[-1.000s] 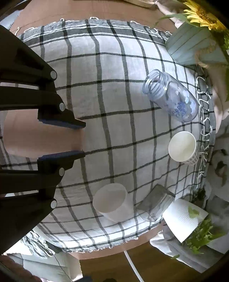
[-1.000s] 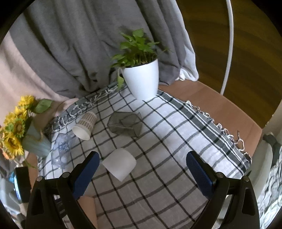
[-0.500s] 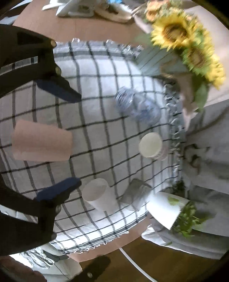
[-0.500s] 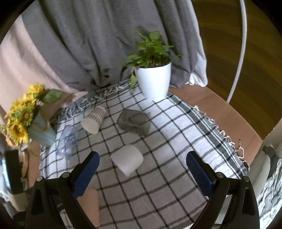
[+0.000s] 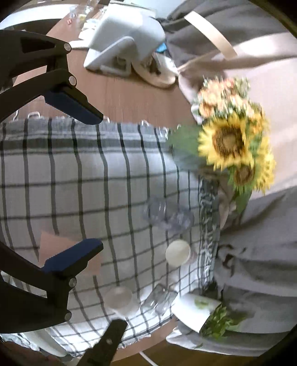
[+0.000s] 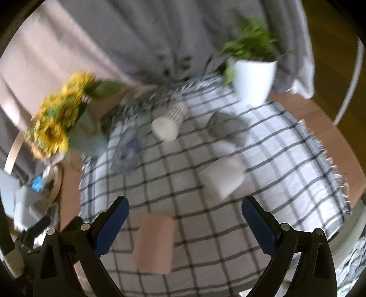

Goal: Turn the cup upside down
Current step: 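Close the right gripper on the pink cup while the left gripper releases it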

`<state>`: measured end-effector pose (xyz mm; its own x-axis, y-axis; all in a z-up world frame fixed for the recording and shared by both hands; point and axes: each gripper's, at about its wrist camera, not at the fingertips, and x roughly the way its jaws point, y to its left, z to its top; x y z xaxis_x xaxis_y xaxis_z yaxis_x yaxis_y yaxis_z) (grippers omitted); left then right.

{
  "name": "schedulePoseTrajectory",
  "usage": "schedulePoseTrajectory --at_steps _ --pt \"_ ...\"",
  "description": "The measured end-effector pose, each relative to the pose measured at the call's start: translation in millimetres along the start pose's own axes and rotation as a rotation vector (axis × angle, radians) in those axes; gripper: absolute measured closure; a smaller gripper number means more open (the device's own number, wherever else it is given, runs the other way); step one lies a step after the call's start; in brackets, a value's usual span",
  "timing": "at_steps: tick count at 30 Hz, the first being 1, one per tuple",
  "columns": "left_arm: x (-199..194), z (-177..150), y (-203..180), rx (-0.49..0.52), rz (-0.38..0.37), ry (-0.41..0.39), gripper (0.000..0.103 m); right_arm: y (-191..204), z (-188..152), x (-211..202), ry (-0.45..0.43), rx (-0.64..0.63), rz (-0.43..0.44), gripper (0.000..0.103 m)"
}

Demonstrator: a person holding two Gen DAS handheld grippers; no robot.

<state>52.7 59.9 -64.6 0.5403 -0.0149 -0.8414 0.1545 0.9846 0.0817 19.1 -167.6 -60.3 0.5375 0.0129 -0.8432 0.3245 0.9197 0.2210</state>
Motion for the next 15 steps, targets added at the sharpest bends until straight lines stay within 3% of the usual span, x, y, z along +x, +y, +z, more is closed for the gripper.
schedulePoseTrajectory --at_steps 6,10,15 --pt "5 -14 23 0.005 0.044 0.0 0.001 29 -8 48 0.181 -0.036 0.032 0.004" --pt "19 -19 33 -0.016 0.03 0.039 0.002 38 -12 83 0.309 -0.025 0.065 0.004" --pt "36 -25 38 -0.017 0.021 0.076 0.002 41 -17 117 0.42 0.003 0.039 0.004"
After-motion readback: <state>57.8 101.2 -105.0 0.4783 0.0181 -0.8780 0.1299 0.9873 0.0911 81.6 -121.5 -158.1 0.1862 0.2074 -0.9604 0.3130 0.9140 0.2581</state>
